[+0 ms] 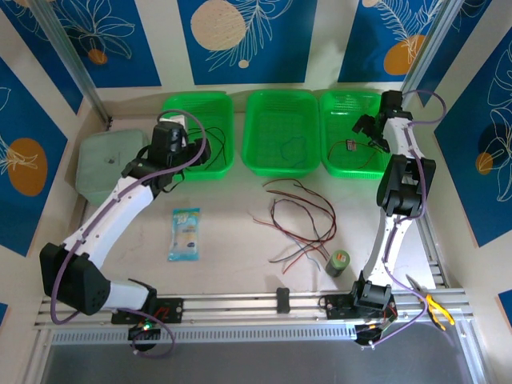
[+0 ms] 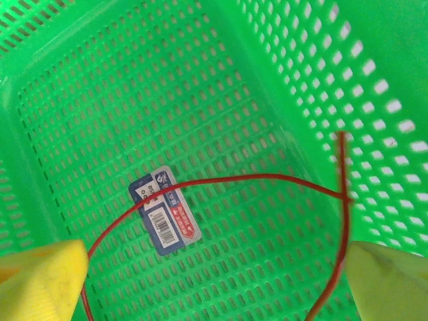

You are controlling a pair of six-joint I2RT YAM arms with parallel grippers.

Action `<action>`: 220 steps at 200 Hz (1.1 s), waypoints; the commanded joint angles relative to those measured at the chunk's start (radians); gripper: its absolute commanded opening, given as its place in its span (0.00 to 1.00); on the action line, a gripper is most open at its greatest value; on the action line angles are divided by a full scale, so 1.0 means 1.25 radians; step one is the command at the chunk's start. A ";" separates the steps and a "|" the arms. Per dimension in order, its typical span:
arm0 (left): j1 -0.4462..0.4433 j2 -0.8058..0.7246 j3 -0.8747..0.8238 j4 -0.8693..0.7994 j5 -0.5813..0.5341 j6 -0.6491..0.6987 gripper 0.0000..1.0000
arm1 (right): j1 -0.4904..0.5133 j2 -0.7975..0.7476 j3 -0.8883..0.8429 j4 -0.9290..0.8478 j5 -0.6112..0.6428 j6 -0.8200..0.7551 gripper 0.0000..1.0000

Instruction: Untangle the cables

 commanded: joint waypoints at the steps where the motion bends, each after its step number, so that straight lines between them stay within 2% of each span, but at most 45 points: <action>1: -0.018 0.012 0.014 -0.028 -0.023 0.016 0.76 | 0.007 -0.038 0.053 -0.028 0.003 -0.030 0.99; 54: -0.044 0.022 0.026 -0.032 -0.034 0.014 0.77 | 0.025 -0.060 0.138 -0.038 -0.007 -0.082 0.99; 88: -0.055 0.019 0.019 -0.044 -0.028 0.014 0.77 | 0.076 -0.142 0.097 -0.023 -0.001 -0.130 0.99; 110: -0.062 0.026 0.017 -0.057 -0.010 0.016 0.77 | 0.120 -0.258 -0.040 0.040 -0.009 -0.164 0.99; 155: -0.080 0.028 -0.015 -0.052 0.016 -0.006 0.77 | 0.211 -0.546 -0.413 0.188 -0.102 -0.209 0.94; 220: -0.095 0.013 -0.094 -0.028 0.048 -0.062 0.77 | 0.403 -0.780 -0.721 0.191 -0.183 -0.315 0.80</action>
